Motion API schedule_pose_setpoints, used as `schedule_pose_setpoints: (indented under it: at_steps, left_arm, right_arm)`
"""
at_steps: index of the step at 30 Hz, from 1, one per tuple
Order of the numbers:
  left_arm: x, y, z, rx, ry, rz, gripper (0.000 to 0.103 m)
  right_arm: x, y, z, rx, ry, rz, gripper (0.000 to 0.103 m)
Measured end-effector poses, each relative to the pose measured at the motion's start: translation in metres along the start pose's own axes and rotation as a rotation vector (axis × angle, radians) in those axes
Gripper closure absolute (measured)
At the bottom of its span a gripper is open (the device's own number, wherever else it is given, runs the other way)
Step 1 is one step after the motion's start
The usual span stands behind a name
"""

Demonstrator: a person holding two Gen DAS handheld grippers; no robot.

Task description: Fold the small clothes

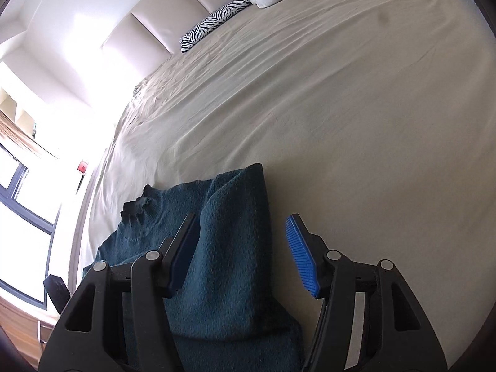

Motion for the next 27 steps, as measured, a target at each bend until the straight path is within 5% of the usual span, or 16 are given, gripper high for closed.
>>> schedule_pose_setpoints:
  at_steps: [3, 7, 8, 20, 24, 27]
  left_arm:
    - [-0.006, -0.002, -0.001, 0.013, -0.008, -0.021, 0.093]
    - [-0.013, -0.005, -0.008, 0.024, -0.013, -0.026, 0.093]
    - [-0.014, -0.006, -0.010, 0.029, -0.013, -0.027, 0.093]
    - [-0.027, -0.007, -0.017, 0.034, -0.077, -0.088, 0.091]
    - [-0.028, -0.007, -0.016, 0.037, -0.081, -0.093, 0.091]
    - [-0.027, -0.005, -0.015, 0.039, -0.081, -0.094, 0.091]
  right_arm:
    - [0.005, 0.026, 0.013, -0.040, 0.037, -0.001, 0.049]
    - [0.006, 0.058, 0.019, -0.113, -0.007, -0.069, 0.091]
    - [0.007, 0.060, 0.019, -0.106, -0.014, -0.081, 0.095]
    - [0.038, 0.059, 0.019, -0.048, 0.089, 0.006, 0.098]
    - [0.032, 0.018, 0.008, -0.009, 0.089, -0.044, 0.093]
    - [0.003, -0.020, -0.016, 0.005, -0.014, 0.028, 0.093]
Point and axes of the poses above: each gripper's, at about its wrist camera, not at the fingertips, and y roughly the way its jaws point, x to its right, z to its top, the point moved 3 cm from there along y, roughly the way its jaws point, and after that the axes turned 2 degrees about y, right-handed, at the moved point
